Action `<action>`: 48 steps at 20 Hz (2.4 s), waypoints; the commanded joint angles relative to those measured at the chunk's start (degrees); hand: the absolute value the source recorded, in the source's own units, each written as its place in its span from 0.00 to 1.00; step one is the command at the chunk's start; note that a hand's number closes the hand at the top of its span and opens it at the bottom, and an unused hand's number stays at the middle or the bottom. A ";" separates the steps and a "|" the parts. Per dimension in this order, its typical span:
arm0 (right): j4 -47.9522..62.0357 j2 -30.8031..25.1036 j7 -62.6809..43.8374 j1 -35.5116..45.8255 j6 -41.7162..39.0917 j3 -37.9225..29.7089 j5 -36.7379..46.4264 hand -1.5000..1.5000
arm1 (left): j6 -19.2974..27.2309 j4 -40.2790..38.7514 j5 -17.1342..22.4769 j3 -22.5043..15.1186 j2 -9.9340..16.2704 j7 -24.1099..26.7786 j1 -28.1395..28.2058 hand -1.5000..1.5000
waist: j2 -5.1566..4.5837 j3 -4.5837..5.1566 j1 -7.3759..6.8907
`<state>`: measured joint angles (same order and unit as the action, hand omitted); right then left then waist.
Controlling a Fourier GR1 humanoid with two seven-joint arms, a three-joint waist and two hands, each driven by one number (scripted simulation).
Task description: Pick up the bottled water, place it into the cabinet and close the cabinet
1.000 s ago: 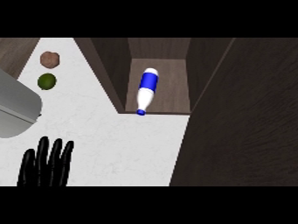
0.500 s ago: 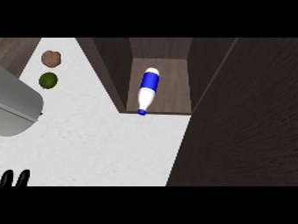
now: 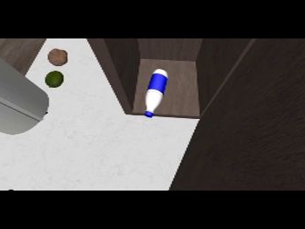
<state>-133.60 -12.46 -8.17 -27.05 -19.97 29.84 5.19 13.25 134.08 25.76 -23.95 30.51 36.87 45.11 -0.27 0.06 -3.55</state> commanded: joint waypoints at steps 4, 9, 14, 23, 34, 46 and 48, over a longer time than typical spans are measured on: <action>4.97 11.98 -7.28 10.30 3.59 8.66 -4.11 1.00 | -7.11 3.17 6.10 3.85 2.54 2.79 6.34 0.00 | 0.29 0.19 -1.64; 8.44 12.31 -14.06 21.91 14.14 9.29 -8.13 1.00 | -13.75 1.05 8.78 8.66 3.50 7.86 12.58 0.00 | 0.34 0.14 -0.76; 15.15 12.41 -16.01 36.14 20.74 2.77 -16.05 1.00 | -17.68 0.84 13.19 14.21 3.47 9.12 15.78 0.00 | 0.04 0.03 0.09; 32.39 12.46 -11.88 52.47 21.46 -8.54 -28.86 1.00 | -27.50 -2.20 19.28 23.22 3.65 11.95 21.01 0.00 | 0.13 -0.07 1.40; 55.48 9.04 -10.73 69.54 7.44 -23.20 -33.74 1.00 | -38.59 -4.00 25.37 34.14 2.40 12.29 28.13 0.00 | 0.13 -0.08 1.08; 66.54 12.37 -9.23 77.91 5.41 -23.48 -35.88 1.00 | -41.40 -2.30 28.87 37.92 1.33 5.66 27.55 0.00 | -0.08 -0.07 0.59; 66.93 12.36 -9.10 78.71 4.68 -23.08 -37.32 1.00 | -41.54 -2.42 28.59 37.73 0.54 5.44 26.68 0.00 | -0.06 -0.06 0.40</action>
<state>-74.99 -2.18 -18.46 43.76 -16.38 8.29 -30.36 -24.77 131.89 53.30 12.73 31.14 41.92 72.20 1.33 -1.25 -1.25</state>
